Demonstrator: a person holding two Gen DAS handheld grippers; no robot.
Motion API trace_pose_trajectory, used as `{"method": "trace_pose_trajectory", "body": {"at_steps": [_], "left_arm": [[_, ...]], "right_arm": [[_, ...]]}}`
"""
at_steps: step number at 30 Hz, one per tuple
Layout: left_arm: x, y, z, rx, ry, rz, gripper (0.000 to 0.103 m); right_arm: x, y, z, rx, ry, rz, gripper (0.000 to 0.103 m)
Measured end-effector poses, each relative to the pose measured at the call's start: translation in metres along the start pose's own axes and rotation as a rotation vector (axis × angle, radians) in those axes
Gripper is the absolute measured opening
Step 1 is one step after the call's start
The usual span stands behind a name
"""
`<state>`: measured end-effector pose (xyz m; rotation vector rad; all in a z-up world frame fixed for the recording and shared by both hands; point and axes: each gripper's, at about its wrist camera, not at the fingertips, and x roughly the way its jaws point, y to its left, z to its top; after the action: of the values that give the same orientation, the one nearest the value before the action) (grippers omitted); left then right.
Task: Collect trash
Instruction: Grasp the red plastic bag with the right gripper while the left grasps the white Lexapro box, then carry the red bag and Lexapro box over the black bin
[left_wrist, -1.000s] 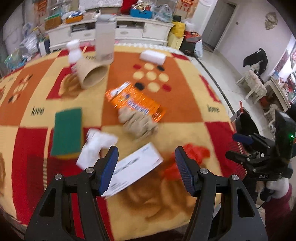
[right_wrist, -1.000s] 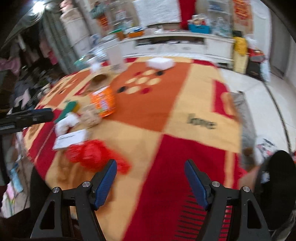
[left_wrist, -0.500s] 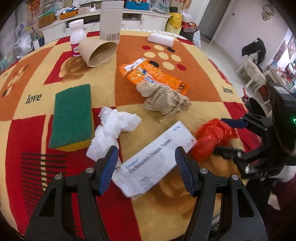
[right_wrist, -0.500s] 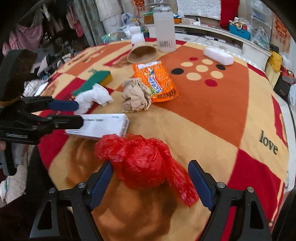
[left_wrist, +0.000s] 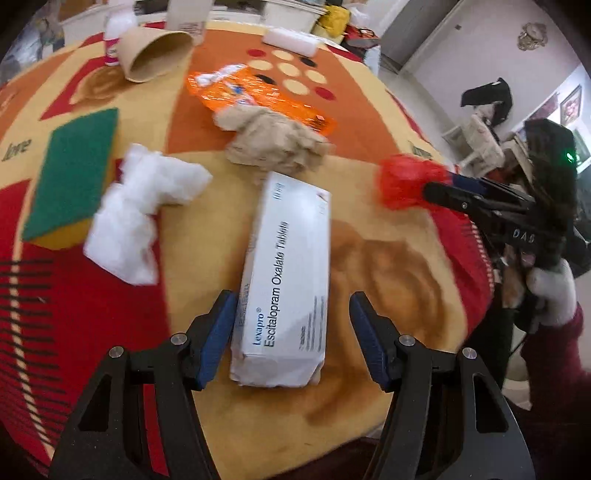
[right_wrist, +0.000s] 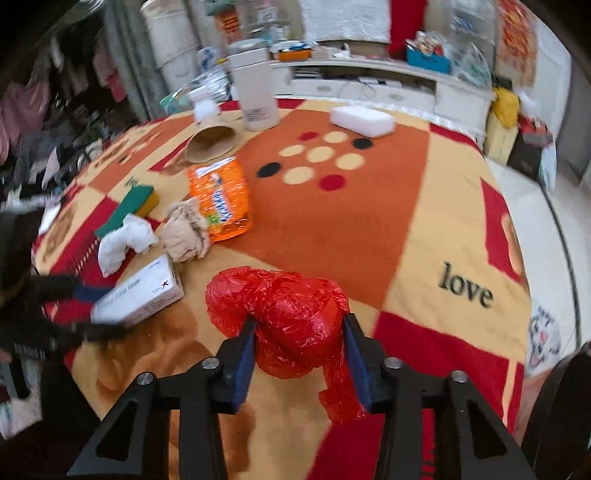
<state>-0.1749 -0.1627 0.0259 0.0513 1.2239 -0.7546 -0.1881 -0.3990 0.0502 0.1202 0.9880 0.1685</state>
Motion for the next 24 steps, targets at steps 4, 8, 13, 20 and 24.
{"method": "trace_pose_trajectory", "body": {"at_steps": [4, 8, 13, 20, 24], "left_arm": [[0.001, -0.01, 0.004, 0.025, -0.013, 0.021, 0.063], [0.011, -0.013, 0.01, 0.019, -0.014, 0.064, 0.063], [0.018, -0.017, 0.013, 0.001, -0.041, 0.114, 0.061], [0.014, -0.033, 0.02, -0.025, -0.072, 0.056, 0.042], [0.017, -0.052, 0.029, -0.026, -0.105, 0.048, 0.042]], "right_arm": [[-0.012, -0.004, -0.003, -0.003, -0.026, 0.009, 0.078], [-0.006, -0.002, -0.002, -0.027, -0.013, -0.017, 0.081], [0.017, -0.006, -0.002, -0.01, -0.002, 0.012, 0.076], [0.005, -0.009, -0.008, 0.004, -0.052, 0.027, 0.042], [-0.014, -0.022, -0.014, 0.038, -0.076, 0.005, 0.042]]}}
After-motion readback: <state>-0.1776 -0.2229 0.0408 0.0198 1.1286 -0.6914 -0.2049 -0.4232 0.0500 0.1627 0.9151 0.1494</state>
